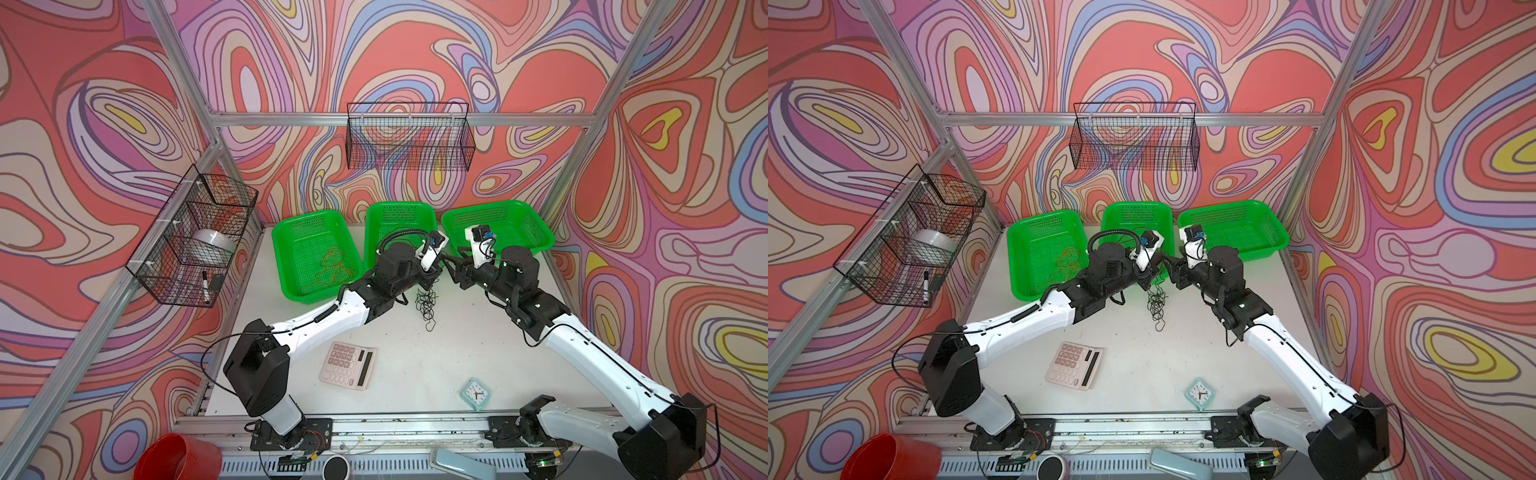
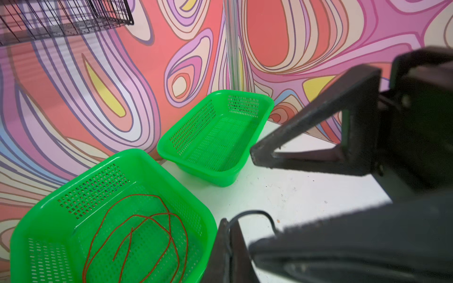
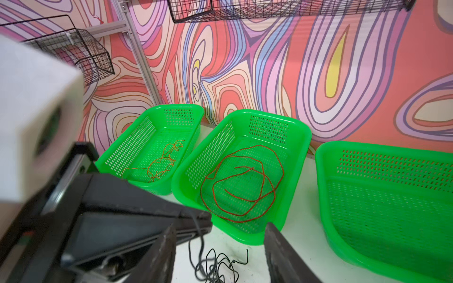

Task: Untangle and sort cables by color
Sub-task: Untie the cable.

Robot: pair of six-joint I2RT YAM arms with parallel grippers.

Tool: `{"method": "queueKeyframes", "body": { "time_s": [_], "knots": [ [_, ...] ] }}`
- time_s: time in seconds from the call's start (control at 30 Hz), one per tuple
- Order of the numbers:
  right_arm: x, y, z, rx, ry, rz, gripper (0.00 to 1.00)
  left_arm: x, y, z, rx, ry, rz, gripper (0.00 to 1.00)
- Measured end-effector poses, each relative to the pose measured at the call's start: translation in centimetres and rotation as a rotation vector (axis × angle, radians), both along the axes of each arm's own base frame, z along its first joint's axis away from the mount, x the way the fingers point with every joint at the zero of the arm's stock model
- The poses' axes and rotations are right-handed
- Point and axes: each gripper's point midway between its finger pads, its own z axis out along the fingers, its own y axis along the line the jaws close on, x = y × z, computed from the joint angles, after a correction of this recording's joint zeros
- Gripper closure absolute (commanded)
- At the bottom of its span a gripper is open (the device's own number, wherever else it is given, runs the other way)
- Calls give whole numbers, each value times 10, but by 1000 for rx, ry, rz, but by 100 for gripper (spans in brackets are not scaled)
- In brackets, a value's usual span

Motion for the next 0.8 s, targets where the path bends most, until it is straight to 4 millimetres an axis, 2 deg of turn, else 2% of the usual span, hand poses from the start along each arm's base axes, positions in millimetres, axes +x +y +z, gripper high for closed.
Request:
{"method": "queueKeyframes", "body": {
  "time_s": [0.17, 0.33, 0.47, 0.67, 0.8],
  "knots": [
    [-9, -3, 9, -6, -48, 8, 34, 0, 4, 20, -16, -43, 19, 100],
    [-9, -6, 16, -13, -84, -5, 33, 0, 3, 31, -26, -58, 23, 100],
    [-3, -3, 4, -18, -63, -5, 35, -2, 2, 37, -31, -64, 19, 100],
    [10, 5, -28, 2, 10, -10, 40, -7, -2, 40, -27, -67, 4, 100],
    [19, 8, -39, 23, 39, -20, 45, -13, -3, 42, -22, -64, -5, 100]
  ]
}}
